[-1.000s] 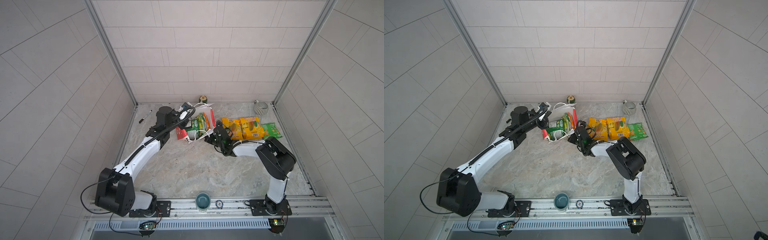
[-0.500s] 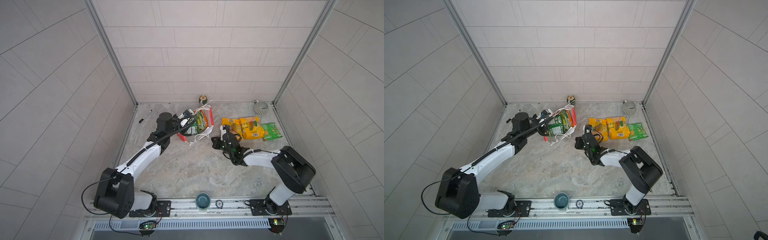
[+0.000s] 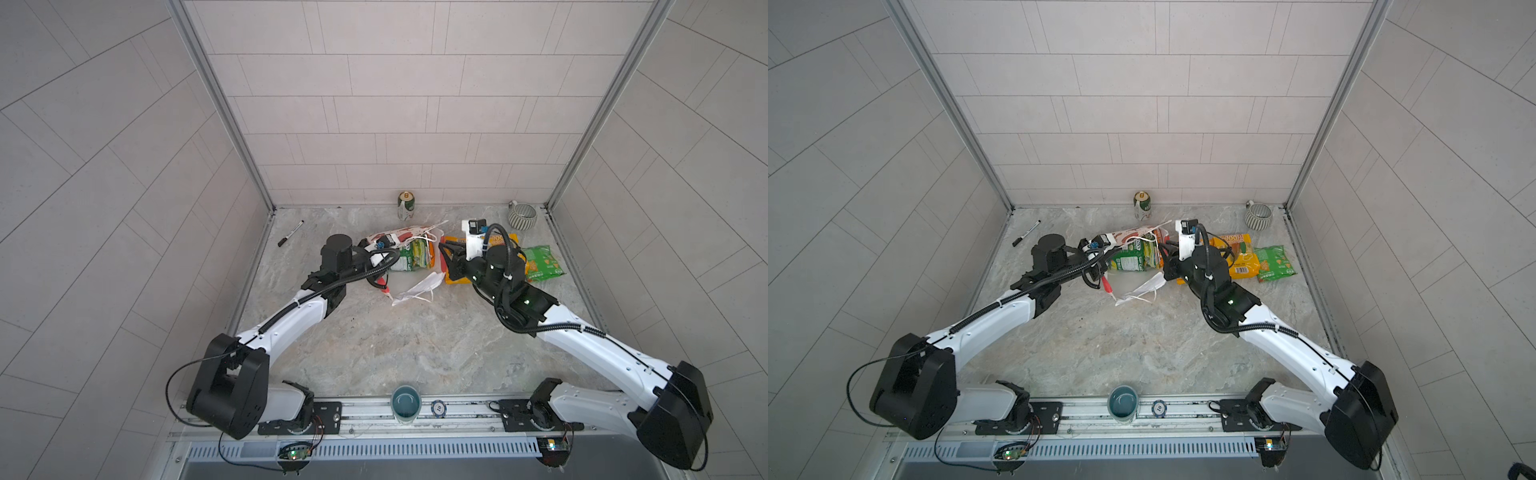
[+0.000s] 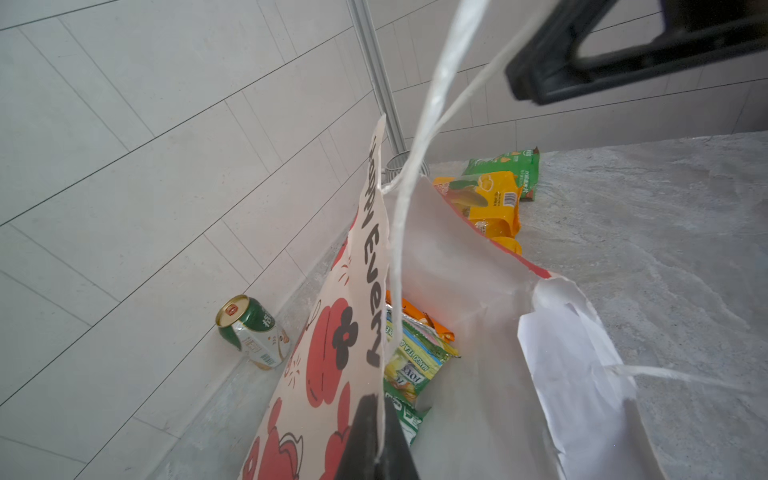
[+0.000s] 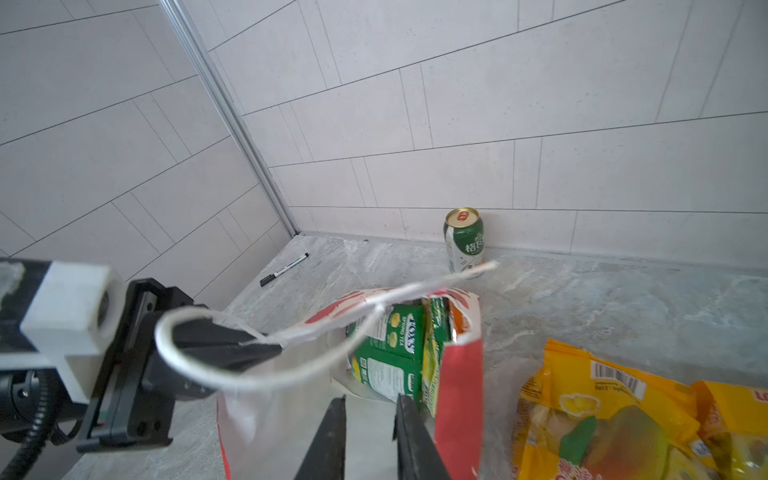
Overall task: Take the snacks out of the paper bag
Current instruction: 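Move the right gripper over the paper bag opening beside the left gripper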
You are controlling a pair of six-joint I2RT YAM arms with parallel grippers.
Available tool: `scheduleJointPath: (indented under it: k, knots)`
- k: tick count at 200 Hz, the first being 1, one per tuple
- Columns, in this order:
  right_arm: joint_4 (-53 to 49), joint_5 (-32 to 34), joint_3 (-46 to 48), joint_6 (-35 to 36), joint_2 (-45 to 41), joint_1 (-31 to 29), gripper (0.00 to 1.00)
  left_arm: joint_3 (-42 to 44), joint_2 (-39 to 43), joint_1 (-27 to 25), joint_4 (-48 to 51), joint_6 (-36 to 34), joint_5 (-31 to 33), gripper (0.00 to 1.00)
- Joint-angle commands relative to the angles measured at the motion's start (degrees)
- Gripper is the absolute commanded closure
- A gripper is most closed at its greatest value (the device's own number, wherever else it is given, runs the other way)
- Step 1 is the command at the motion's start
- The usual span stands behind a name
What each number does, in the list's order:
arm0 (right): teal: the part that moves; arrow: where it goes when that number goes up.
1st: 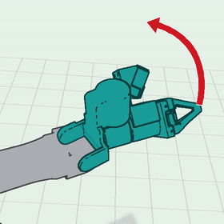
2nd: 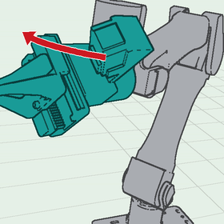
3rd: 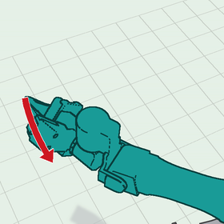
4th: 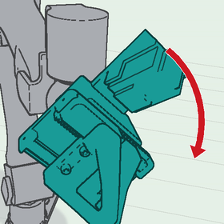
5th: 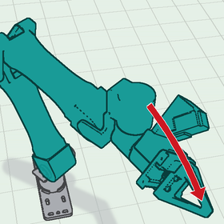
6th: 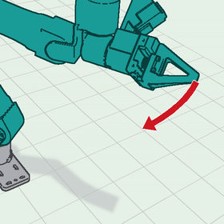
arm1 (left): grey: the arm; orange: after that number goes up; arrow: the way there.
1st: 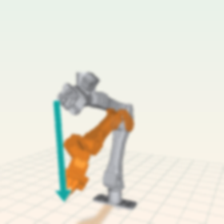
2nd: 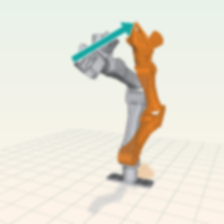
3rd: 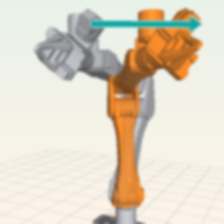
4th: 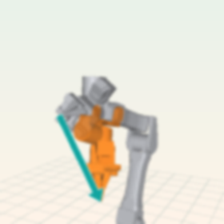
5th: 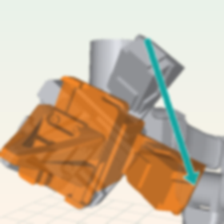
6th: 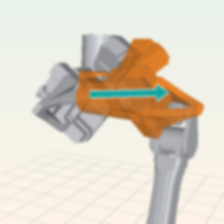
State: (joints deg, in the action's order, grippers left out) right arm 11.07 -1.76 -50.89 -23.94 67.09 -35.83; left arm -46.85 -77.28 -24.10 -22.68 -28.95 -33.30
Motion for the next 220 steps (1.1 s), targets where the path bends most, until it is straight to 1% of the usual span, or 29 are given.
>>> scheduleJointPath:
  k: [1, 10, 22, 38, 54, 68, 80, 97, 118, 128, 141, 149, 186, 202, 209, 220]
  knots:
    - [0.68, -2.14, 1.07, -4.94, 3.95, 0.0, 0.79, -1.03, -0.25, -1.39, -0.86, 3.58, 1.88, 1.0]
    - [0.77, 0.27, 0.71, -6.33, 4.99, -0.77, 0.8, -1.97, -0.46, -1.39, -0.52, 4.83, 2.11, 1.0]
    - [0.92, 3.01, 0.09, -6.13, 6.39, -1.98, 0.8, -2.56, -0.41, -2.01, 0.2, 5.04, 0.56, 1.0]
    - [0.84, 6.83, 0.25, -7.17, 7.37, -3.52, 0.81, -2.42, -0.46, -3.1, -1.09, 5.58, 2.29, 1.0]
    - [7.27, 10.54, 4.19, -6.13, 7.78, -5.34, 0.82, -4.18, -1.17, -3.2, 0.79, 6.93, 3.14, 1.0]
    - [10.67, 13.0, 5.88, -5.13, 8.92, -6.75, 0.83, -5.59, -1.74, -3.16, 3.05, 6.83, 1.54, 1.0]
    - [10.43, 12.05, 4.66, -3.11, 11.35, -7.53, 0.83, -5.32, -2.23, -3.15, 1.83, 7.31, 0.78, 1.0]
    - [8.66, 11.49, 3.31, -3.96, 14.06, -7.78, 0.83, -5.45, -2.61, -3.15, 0.92, 8.51, 1.47, 1.0]
    - [14.2, 11.8, 6.28, -4.59, 17.08, -8.24, 0.84, -5.77, -2.49, -3.15, 1.23, 8.92, 1.81, 1.0]
    - [15.63, 12.65, 7.42, -5.51, 18.08, -8.46, 0.84, -6.05, -2.61, -3.15, 1.28, 9.46, 2.58, 1.0]
    - [20.93, 12.73, 10.23, -6.29, 19.3, -8.58, 0.84, -6.44, -2.63, -3.15, 1.99, 9.68, 3.44, 1.0]
    - [22.04, 12.72, 11.04, -7.21, 19.93, -8.55, 0.83, -6.63, -2.7, -3.15, 2.19, 9.62, 4.12, 1.0]
    - [25.48, 14.12, 13.7, -8.31, 19.58, -8.64, 0.81, -6.85, -3.28, -3.16, 1.95, 10.43, 6.21, 1.0]
    - [28.5, 14.9, 15.12, -8.8, 18.66, -8.65, 0.81, -7.37, -3.67, -3.15, 2.5, 10.82, 6.31, 1.0]
    - [29.89, 15.41, 17.3, -9.24, 18.43, -8.64, 0.81, -7.47, -3.77, -3.17, 2.55, 10.84, 6.33, 1.0]
    - [29.75, 15.31, 17.23, -9.22, 18.65, -8.64, 0.81, -7.38, -3.99, -3.15, 2.47, 10.31, 4.88, 1.0]
